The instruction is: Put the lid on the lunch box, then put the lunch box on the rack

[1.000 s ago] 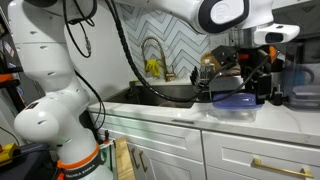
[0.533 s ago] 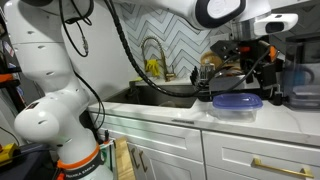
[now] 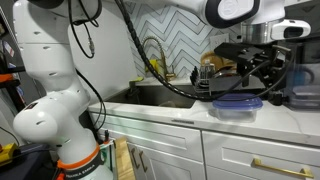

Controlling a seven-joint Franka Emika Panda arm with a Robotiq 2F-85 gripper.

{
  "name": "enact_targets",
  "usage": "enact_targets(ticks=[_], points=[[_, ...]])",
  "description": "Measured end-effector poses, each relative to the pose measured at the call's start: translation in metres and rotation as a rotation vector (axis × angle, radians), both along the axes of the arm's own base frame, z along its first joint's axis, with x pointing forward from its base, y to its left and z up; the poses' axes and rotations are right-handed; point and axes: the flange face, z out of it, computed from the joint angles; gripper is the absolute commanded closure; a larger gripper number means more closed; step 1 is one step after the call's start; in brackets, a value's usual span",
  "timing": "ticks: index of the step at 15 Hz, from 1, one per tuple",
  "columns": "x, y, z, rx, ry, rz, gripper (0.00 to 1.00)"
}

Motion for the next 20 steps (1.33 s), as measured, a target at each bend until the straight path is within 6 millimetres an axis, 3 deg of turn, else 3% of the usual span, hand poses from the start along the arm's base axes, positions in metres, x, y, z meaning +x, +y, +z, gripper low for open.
enact_targets(ticks=[9,14,17,20], points=[[0.01,-0.036,-0.022,0.128,0.019,0.3,0.0],[0.011,-0.044,-0.042,0.23,0.001,0.387,0.0],[0.013,-0.046,-0.05,0.301,-0.008,0.409,0.14],[0.014,-0.05,-0.054,0.359,-0.015,0.418,0.03]])
